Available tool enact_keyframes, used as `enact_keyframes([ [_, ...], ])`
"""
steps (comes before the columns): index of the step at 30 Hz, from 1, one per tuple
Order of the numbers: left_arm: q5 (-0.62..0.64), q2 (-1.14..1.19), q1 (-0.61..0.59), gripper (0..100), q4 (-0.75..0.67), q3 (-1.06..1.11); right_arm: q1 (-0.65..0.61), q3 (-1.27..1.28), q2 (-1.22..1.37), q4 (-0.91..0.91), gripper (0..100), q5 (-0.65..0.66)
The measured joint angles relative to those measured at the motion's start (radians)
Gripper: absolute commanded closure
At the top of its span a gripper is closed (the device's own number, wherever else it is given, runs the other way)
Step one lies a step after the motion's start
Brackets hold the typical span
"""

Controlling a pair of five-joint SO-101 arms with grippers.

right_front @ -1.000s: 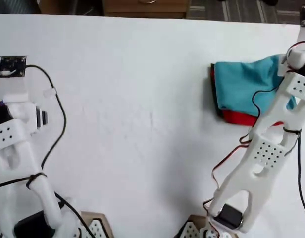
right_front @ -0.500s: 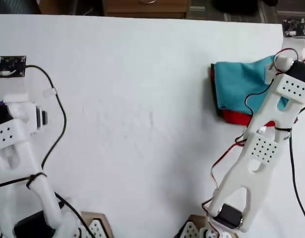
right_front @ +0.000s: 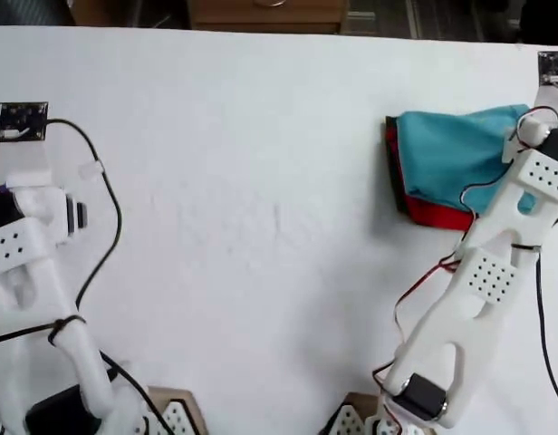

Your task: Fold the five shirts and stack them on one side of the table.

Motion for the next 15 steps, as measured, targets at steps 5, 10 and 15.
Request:
enact_keyframes([
  [5,0.000,0.000,0.000,82,0.000,0.000,-0.044,0.000,-0.020,0.057,98.1,0.000],
  [10,0.000,-0.005,0.000,82,0.043,-0.002,-0.104,0.000,-0.137,0.201,98.1,0.000],
  [15,0.000,-0.005,-0.032,82,0.118,-0.054,-0.166,0.000,-0.287,0.328,98.1,0.000],
])
